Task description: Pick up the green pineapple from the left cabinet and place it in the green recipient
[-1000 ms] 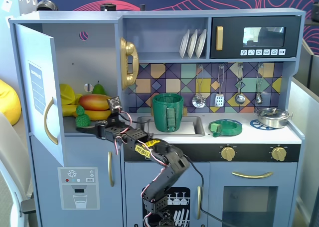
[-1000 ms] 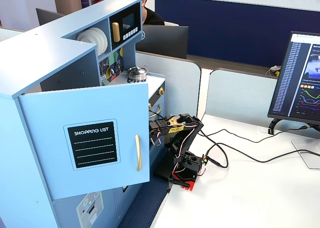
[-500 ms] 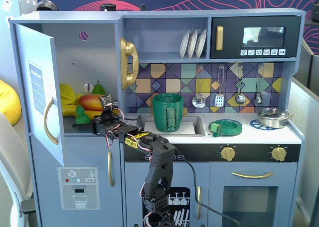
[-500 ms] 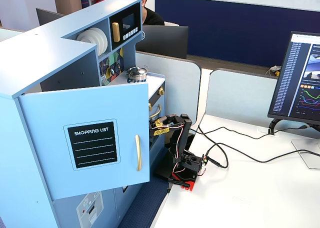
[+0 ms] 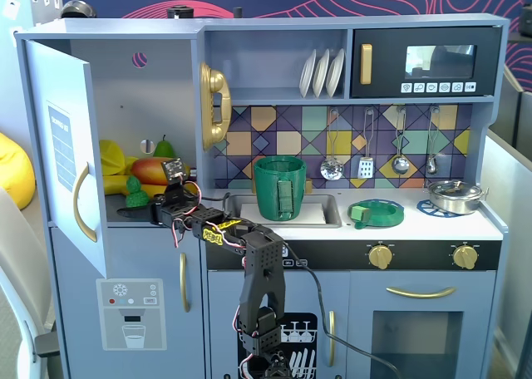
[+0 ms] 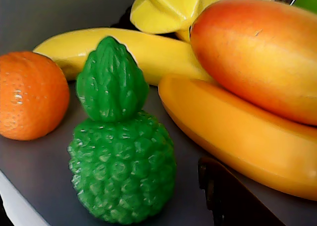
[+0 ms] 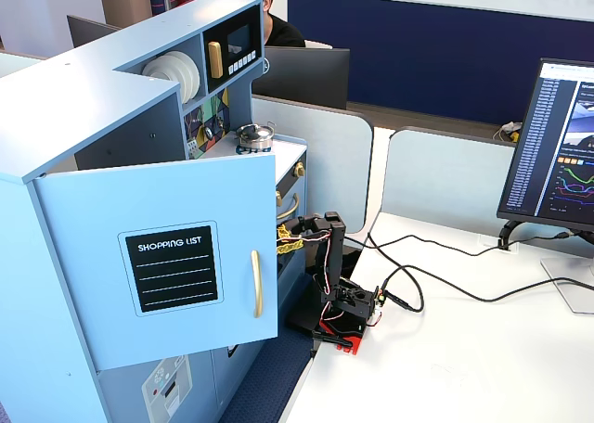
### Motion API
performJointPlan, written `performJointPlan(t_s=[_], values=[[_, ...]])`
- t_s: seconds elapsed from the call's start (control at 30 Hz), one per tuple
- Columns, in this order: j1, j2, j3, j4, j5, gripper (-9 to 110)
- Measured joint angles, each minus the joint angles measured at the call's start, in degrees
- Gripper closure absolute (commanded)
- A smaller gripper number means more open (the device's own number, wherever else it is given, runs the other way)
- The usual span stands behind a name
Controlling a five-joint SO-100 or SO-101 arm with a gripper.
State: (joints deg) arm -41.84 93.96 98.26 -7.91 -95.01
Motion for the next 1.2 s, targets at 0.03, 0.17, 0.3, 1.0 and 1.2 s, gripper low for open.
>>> performJointPlan(t_s=[0.03,0.17,0.3,1.0,1.2], values=[[0.00,-0.97,-0.88,0.00,0.26,54],[0.00,-5.10,-5.45,0.00,1.14,55],[0.00,-8.96,-9.93,0.00,1.93,63],[-3.78,9.76,-2.46,14.06,-15.91,101],[-6.33,34.54,6.68,29.53,-20.92,101]])
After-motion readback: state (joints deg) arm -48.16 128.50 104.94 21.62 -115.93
